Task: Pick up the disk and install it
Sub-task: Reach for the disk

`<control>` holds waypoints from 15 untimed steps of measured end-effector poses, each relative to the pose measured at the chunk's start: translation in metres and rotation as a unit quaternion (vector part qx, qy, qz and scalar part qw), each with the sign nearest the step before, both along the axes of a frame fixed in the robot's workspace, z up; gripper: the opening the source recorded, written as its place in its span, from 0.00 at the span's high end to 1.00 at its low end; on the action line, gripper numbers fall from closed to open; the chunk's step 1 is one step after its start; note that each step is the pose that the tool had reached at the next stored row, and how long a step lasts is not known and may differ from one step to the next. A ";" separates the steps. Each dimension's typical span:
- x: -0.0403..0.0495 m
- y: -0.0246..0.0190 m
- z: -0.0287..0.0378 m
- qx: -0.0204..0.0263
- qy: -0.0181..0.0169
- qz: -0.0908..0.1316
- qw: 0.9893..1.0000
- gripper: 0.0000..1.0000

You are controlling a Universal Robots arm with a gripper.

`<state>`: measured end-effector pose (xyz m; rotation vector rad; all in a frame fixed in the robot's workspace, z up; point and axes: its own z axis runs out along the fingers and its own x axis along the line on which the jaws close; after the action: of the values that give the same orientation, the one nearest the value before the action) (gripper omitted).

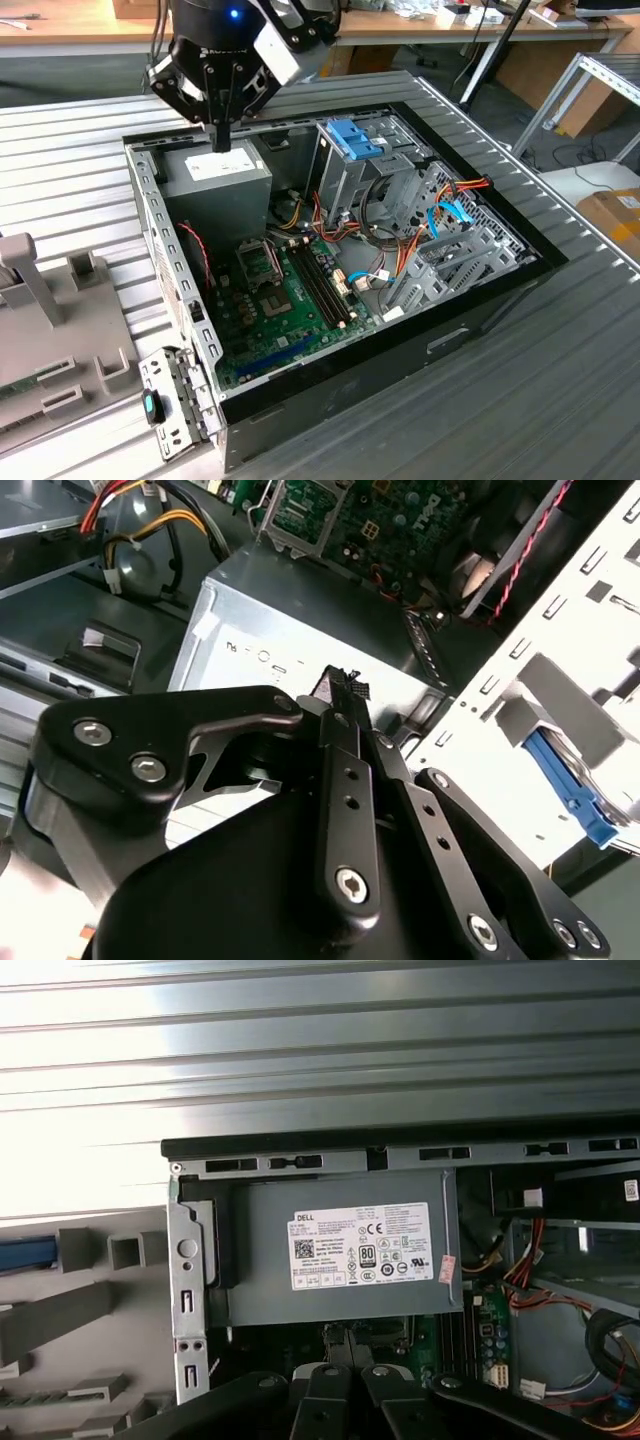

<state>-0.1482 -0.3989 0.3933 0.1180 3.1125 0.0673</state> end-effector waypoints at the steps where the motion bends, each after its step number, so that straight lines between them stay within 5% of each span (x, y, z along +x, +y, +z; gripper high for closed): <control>1: -0.0034 0.0000 0.0000 0.000 0.000 0.000 1.000 0.89; 12: -0.0379 0.0000 0.0000 0.000 0.000 0.000 1.000 0.89; 15: -0.0389 0.0000 0.0000 0.000 0.000 0.000 1.000 0.89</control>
<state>-0.1871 -0.3989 0.3933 0.1180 3.1125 0.0674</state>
